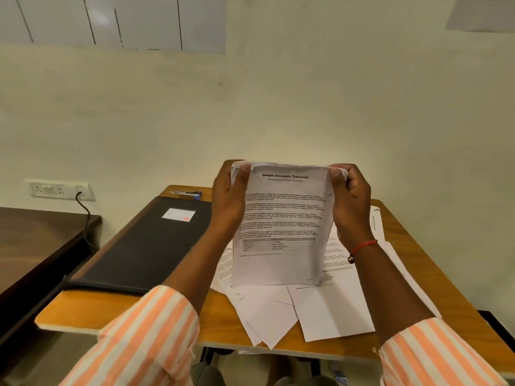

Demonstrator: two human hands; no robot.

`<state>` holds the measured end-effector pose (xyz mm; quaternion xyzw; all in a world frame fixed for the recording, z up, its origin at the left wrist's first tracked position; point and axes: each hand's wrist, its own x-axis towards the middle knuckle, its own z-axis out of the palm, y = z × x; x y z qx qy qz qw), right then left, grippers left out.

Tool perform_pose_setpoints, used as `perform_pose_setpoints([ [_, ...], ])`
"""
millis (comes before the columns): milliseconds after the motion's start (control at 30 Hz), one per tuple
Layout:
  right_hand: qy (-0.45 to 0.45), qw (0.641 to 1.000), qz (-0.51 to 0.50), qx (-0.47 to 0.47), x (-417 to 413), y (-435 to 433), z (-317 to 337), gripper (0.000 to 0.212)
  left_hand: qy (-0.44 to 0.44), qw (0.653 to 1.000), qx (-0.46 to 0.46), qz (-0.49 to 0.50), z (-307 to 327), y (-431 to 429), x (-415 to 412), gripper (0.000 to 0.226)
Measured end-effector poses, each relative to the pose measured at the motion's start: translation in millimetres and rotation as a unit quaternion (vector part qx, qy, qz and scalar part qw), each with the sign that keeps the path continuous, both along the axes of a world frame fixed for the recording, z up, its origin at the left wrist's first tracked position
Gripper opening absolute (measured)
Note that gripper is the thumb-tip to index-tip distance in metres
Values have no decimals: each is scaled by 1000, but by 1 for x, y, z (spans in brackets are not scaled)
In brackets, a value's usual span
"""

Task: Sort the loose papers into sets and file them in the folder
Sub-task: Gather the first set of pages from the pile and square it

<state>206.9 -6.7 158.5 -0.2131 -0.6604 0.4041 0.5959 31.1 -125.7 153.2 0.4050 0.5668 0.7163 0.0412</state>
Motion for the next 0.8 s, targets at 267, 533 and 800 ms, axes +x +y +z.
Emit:
perform_pose_setpoints([
  [267,30,999,-5,-9,5,-7,1,21,22,997,32,60,4,7,7,25],
  [533,50,998,4,-30,7,-14,0,19,16,996,67,60,-4,9,7,22],
  [800,79,996,16,-46,11,-11,6,18,29,998,63,12,1,6,6,22],
])
